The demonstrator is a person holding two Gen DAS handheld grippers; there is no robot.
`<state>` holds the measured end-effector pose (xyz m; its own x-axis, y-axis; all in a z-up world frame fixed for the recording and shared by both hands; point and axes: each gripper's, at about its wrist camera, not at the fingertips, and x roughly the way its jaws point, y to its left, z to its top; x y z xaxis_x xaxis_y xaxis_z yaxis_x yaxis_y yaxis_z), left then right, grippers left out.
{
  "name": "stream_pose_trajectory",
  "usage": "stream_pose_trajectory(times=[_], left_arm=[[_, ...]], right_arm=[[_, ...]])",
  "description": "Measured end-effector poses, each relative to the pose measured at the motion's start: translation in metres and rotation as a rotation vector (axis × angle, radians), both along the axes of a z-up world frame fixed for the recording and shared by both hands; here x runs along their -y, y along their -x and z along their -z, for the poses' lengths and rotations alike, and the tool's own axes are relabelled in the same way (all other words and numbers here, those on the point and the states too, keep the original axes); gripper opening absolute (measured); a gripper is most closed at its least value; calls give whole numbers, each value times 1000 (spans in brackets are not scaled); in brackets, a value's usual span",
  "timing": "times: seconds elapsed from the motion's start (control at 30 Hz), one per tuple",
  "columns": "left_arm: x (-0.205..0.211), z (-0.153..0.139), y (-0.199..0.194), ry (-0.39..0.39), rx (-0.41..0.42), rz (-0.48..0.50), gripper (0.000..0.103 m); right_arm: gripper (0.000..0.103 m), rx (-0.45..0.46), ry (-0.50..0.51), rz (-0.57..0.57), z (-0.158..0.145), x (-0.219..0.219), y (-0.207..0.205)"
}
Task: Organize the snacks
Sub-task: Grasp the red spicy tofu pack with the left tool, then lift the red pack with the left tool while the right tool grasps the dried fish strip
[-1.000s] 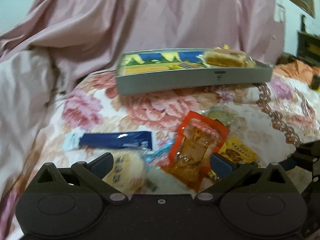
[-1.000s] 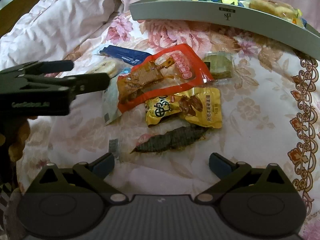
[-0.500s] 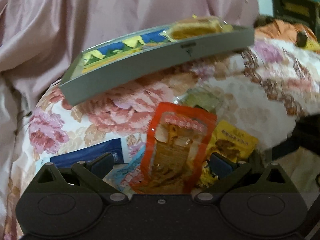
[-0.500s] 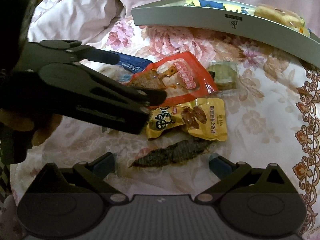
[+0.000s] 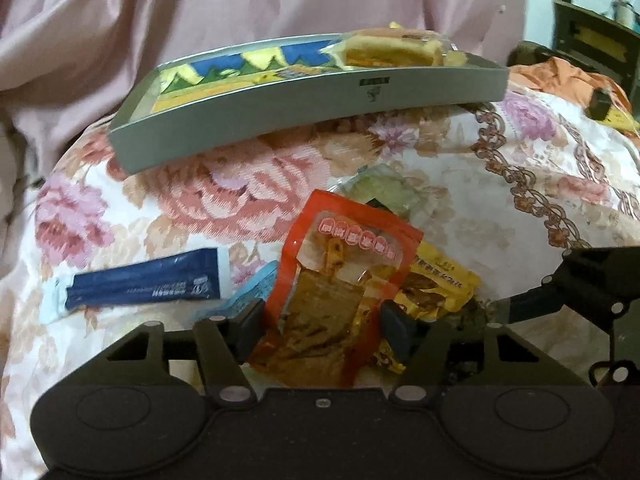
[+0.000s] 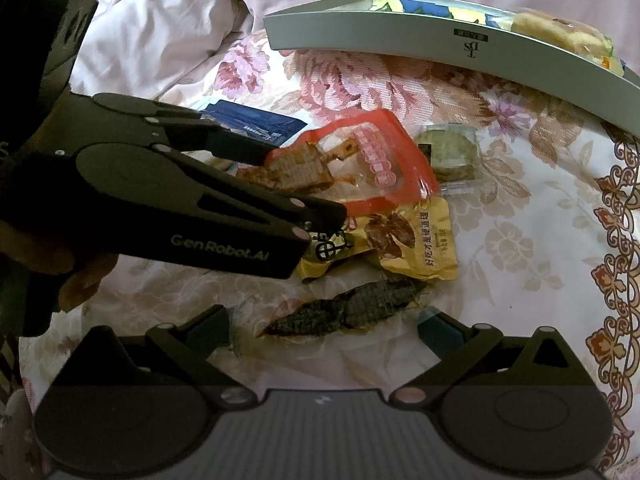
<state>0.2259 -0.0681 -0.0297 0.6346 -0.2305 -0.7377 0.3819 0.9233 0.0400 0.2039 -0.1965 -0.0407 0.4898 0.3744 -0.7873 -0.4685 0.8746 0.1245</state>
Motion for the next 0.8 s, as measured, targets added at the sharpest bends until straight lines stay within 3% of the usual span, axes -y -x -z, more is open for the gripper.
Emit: stream_pose_trajectory(times=[0.17, 0.33, 0.43, 0.8], left_arm=[[-8, -5, 4, 51, -62, -110, 57], [-16, -7, 14, 98, -126, -207, 54], [-24, -6, 26, 121, -146, -263, 54], [-50, -11, 79, 148, -101, -381, 53]], right_arm=[[95, 1, -22, 40, 0, 7, -2], [78, -2, -50, 84, 2, 16, -3], [75, -10, -69, 96, 3, 18, -4], [65, -9, -98, 78, 2, 21, -5]])
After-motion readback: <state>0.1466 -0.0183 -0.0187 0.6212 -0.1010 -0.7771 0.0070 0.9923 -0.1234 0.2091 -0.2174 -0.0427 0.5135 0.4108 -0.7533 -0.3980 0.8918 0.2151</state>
